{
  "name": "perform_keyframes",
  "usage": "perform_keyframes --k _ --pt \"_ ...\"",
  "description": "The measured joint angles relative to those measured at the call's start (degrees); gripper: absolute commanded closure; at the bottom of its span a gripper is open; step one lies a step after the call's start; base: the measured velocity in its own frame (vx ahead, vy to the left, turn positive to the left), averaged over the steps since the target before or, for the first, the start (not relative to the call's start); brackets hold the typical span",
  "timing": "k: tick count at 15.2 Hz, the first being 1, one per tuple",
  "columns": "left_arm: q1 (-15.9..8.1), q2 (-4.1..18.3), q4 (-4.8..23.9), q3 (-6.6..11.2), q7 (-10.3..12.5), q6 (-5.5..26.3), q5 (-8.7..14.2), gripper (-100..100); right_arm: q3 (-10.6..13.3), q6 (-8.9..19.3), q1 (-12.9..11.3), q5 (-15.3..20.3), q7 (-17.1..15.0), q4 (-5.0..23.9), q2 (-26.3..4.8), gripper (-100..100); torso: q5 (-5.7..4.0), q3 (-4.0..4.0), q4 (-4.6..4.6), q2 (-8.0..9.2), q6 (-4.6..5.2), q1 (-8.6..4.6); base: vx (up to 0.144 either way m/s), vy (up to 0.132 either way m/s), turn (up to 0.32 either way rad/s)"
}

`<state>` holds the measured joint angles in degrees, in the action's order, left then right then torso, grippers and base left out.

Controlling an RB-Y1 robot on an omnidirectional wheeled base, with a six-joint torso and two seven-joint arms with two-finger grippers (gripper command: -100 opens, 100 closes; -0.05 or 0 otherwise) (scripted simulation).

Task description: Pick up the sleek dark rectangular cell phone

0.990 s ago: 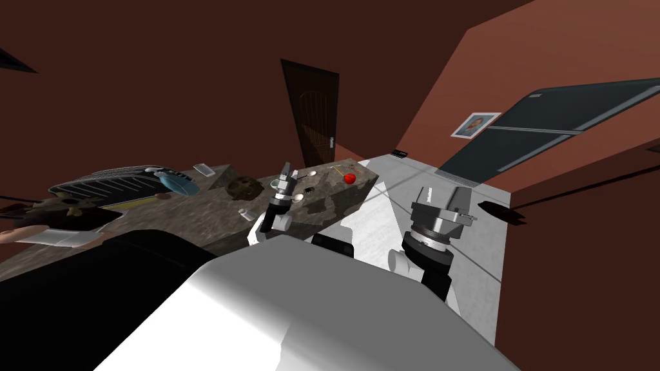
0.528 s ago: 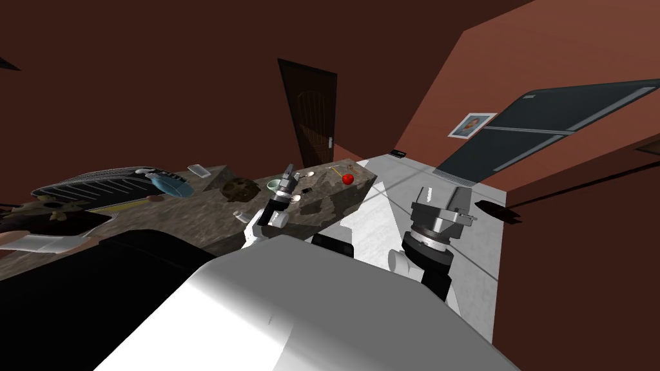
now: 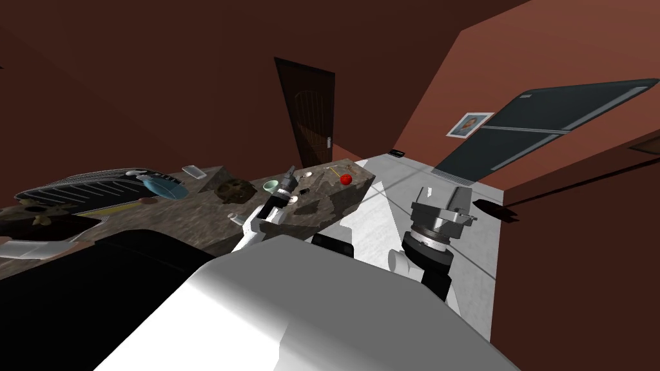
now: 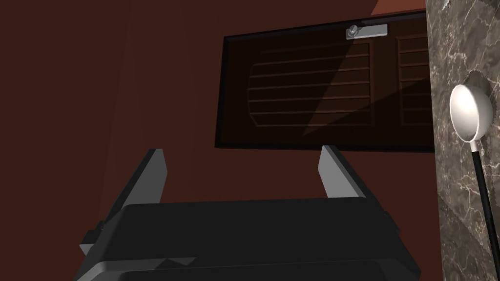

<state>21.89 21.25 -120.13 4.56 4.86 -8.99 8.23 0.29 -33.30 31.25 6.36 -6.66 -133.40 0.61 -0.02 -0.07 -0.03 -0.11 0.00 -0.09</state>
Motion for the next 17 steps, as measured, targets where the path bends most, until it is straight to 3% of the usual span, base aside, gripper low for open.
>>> perform_keyframes --k 5,13,17 --pt "-1.8 4.1 2.8 0.83 2.8 5.0 3.5 -100 0.0 0.0 0.0 0.0 0.0 0.0 0.0 0 -0.01 -0.01 0.00 -0.02 0.00 -0.03 0.023 -0.030 -0.019" --pt "-3.8 8.0 5.0 1.51 6.0 14.1 7.6 -100 0.0 0.0 0.0 0.0 0.0 0.0 0.0 0 0.00 0.01 0.01 0.02 0.00 -0.01 0.021 -0.028 -0.019" --pt "-5.0 10.9 7.0 2.12 8.3 19.0 10.6 -100 0.0 0.0 0.0 0.0 0.0 0.0 0.0 0 -0.02 -0.01 0.00 -0.03 0.00 -0.06 0.031 -0.039 -0.023"
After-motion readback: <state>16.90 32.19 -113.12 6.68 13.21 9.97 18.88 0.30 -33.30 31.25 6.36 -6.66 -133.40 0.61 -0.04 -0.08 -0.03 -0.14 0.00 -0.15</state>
